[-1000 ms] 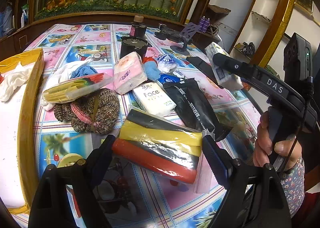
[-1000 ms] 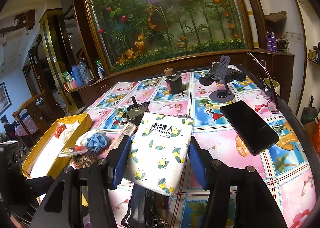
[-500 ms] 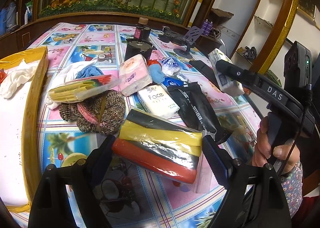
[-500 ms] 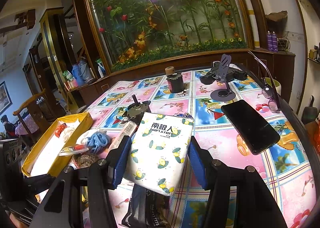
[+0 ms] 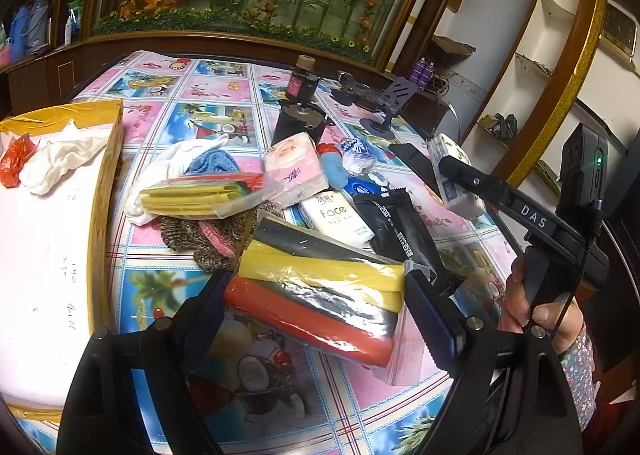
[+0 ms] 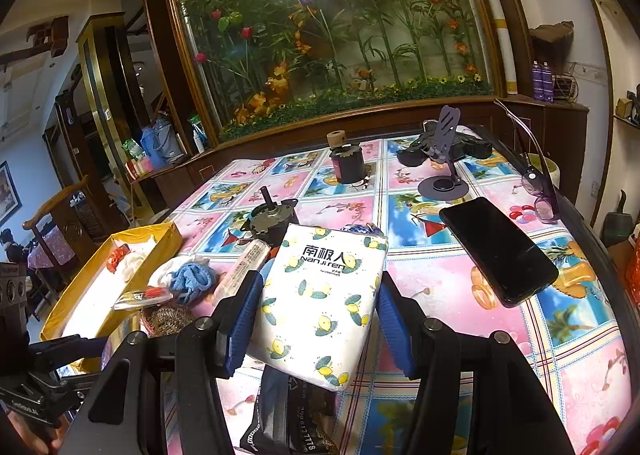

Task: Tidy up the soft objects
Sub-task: 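Lift the strips bag with the left tool while the right tool lifts the tissue pack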

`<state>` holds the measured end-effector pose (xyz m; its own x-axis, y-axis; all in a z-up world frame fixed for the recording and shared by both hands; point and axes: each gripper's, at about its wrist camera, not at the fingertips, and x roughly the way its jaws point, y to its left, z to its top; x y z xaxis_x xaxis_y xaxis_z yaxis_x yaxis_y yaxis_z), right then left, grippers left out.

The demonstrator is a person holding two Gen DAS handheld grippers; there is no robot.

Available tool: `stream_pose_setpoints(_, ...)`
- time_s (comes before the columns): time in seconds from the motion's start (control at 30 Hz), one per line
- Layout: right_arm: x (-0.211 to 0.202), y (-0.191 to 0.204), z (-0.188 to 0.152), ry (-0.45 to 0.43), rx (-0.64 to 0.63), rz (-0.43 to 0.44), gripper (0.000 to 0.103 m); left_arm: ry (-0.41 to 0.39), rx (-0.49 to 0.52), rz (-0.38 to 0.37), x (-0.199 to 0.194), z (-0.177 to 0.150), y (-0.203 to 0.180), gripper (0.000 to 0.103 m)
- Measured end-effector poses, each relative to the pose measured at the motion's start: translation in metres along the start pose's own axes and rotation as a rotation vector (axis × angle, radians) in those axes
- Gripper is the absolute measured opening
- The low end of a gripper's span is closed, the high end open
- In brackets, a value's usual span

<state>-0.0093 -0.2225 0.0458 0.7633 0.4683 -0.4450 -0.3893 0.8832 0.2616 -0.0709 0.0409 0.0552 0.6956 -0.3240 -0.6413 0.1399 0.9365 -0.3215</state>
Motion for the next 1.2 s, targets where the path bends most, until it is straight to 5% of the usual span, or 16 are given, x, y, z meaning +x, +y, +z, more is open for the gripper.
stream_pose_setpoints(0.9,0.000,-0.003,-0.002,0.016,0.024,-0.042,0.061,-0.096,-0.069,0.025,-0.046,0.004,0.035,0.086)
stream_pose_setpoints(1.2,-0.003,0.033,-0.007,0.028,0.023,0.045,0.061,-0.141,-0.118,0.058,-0.067,0.009,0.065,0.086)
